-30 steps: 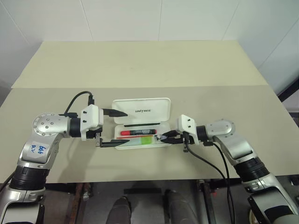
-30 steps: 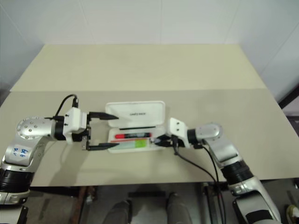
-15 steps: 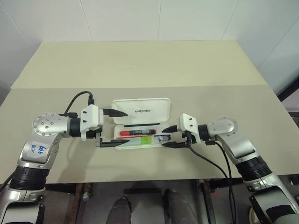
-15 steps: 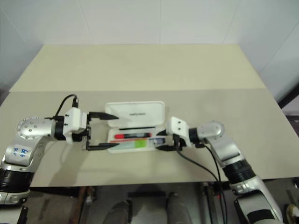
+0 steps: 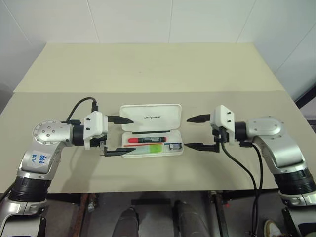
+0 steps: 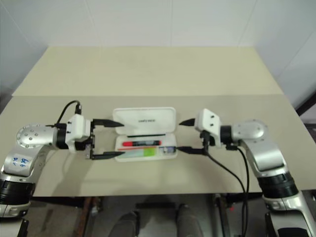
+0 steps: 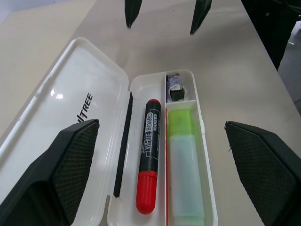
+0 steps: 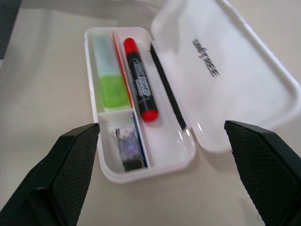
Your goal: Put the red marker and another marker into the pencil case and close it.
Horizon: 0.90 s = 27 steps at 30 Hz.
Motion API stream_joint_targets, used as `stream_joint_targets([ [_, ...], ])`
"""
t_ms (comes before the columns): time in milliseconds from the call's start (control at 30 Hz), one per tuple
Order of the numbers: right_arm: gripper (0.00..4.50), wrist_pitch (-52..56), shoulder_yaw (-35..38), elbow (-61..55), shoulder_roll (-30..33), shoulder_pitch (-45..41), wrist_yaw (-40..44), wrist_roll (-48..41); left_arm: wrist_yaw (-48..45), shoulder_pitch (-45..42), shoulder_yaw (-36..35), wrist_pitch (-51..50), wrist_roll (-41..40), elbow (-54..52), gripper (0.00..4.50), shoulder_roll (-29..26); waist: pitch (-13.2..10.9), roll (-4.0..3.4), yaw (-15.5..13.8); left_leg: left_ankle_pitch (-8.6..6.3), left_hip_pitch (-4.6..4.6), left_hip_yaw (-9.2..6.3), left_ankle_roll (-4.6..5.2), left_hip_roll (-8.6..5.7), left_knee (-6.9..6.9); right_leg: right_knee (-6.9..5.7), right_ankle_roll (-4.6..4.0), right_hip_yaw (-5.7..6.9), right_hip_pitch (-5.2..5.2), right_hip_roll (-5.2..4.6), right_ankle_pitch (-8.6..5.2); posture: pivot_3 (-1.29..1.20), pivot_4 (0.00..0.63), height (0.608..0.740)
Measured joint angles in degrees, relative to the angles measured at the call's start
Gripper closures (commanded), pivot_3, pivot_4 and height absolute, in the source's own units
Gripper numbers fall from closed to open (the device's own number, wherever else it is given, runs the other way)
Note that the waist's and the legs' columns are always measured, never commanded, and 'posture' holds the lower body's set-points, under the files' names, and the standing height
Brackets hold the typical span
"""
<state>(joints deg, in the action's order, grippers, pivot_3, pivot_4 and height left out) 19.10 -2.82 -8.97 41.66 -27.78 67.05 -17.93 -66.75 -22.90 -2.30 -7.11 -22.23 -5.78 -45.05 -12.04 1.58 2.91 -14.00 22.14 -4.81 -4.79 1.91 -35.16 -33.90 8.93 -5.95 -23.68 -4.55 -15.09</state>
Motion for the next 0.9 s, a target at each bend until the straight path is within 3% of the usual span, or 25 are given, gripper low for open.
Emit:
stream_joint_targets([
  [100, 0.01, 1.3, 3.6, -2.0, 0.9, 1.5, -1.9, -1.8, 0.6, 0.0, -1.4, -0.5, -0.1, 0.2, 0.0, -0.1, 0.0, 0.0, 0.2, 0.0, -0.02, 0.01, 0.0, 0.0, -0.01, -0.01, 0.0, 0.0, 0.0, 0.0, 0.0, 0.0, 0.15, 0.74],
  [233, 0.0, 3.8, 10.4, -4.7, 2.7, 5.7, -4.5, -5.1, -0.6, 0.7, -2.1, -0.4, -0.3, 2.2, 0.89, -0.8, 0.0, 0.0, 0.1, 0.0, 0.0, 0.01, 0.0, 0.0, -0.01, 0.03, -0.06, 0.0, 0.01, 0.0, -0.03, 0.0, 0.15, 0.74],
  [500, 0.0, 5.5, 12.0, -7.2, 3.3, 6.8, -6.7, -6.4, -1.8, 0.9, -2.3, 0.2, -0.5, 4.5, 3.65, -0.8, 0.0, 0.01, 0.2, 0.01, -0.02, 0.03, 0.0, 0.0, -0.03, 0.04, -0.28, -0.01, 0.01, 0.0, -0.15, 0.0, 0.15, 0.74],
  [600, 0.0, 5.8, 11.9, -7.6, 3.3, 6.8, -7.5, -6.4, -1.8, 0.9, -2.3, 0.5, -0.5, 4.7, 4.48, -0.8, 0.0, 0.0, 0.1, 0.01, -0.02, 0.02, 0.01, 0.0, -0.03, 0.04, -0.27, -0.01, 0.01, 0.0, -0.15, 0.0, 0.15, 0.74],
  [900, 0.0, 6.1, 11.8, -8.0, 3.3, 6.8, -8.9, -6.4, 6.9, 4.5, -10.8, -4.9, -3.9, 4.6, 4.48, 1.4, 0.0, 0.01, 0.1, 0.0, -0.01, 0.02, 0.01, 0.01, -0.02, 0.01, -0.14, -0.01, 0.0, 0.0, -0.08, 0.0, 0.15, 0.74],
])
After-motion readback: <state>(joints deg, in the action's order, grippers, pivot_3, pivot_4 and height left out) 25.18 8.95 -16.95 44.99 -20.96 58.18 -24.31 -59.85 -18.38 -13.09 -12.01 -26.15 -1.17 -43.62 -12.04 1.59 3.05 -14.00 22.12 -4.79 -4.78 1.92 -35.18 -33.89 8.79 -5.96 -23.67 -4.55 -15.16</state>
